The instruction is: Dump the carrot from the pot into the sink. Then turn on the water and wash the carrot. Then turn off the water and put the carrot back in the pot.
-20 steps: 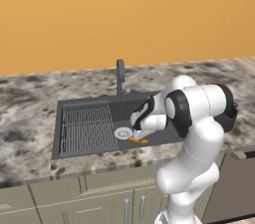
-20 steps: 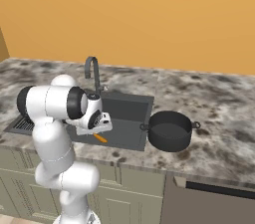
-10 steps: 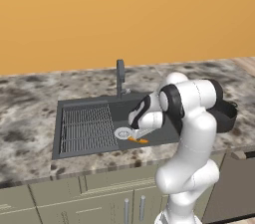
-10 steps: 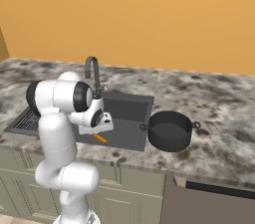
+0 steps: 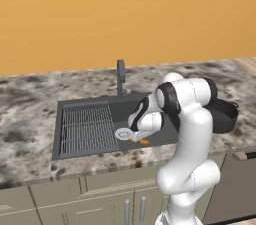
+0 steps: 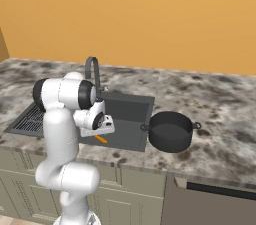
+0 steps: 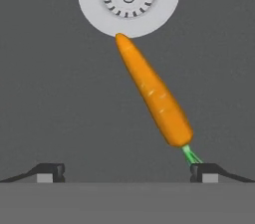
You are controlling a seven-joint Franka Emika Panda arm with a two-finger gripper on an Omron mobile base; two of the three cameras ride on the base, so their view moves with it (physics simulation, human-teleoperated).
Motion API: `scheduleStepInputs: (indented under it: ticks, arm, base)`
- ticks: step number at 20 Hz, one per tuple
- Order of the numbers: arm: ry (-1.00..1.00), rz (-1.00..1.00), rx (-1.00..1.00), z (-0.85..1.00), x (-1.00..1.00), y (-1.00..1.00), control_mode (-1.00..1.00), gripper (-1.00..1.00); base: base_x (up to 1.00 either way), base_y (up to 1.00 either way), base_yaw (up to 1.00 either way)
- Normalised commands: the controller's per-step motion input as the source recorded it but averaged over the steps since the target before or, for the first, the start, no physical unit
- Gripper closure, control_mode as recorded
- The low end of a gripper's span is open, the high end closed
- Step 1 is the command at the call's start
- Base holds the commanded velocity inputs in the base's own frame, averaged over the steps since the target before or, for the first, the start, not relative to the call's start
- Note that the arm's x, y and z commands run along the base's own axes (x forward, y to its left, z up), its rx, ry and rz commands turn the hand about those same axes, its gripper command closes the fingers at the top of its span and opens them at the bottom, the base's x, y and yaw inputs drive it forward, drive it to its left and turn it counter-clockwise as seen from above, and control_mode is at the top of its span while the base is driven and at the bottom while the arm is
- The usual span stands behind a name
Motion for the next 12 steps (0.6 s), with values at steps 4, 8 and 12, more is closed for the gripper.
scheduleStepInputs:
  ticks: [4, 8, 12]
  arm:
    - [0.00, 0.00, -0.01, -0.20, 0.14, 0.00, -1.00, -1.00]
    - [0.00, 0.00, 0.00, -0.23, 0.18, 0.00, -1.00, -1.00]
    - [0.00, 0.00, 0.00, -0.20, 0.20, 0.00, -1.00, -1.00]
  base:
    - [0.00, 0.00, 0.00]
    - [0.00, 0.00, 0.00]
    - [0.00, 0.00, 0.00]
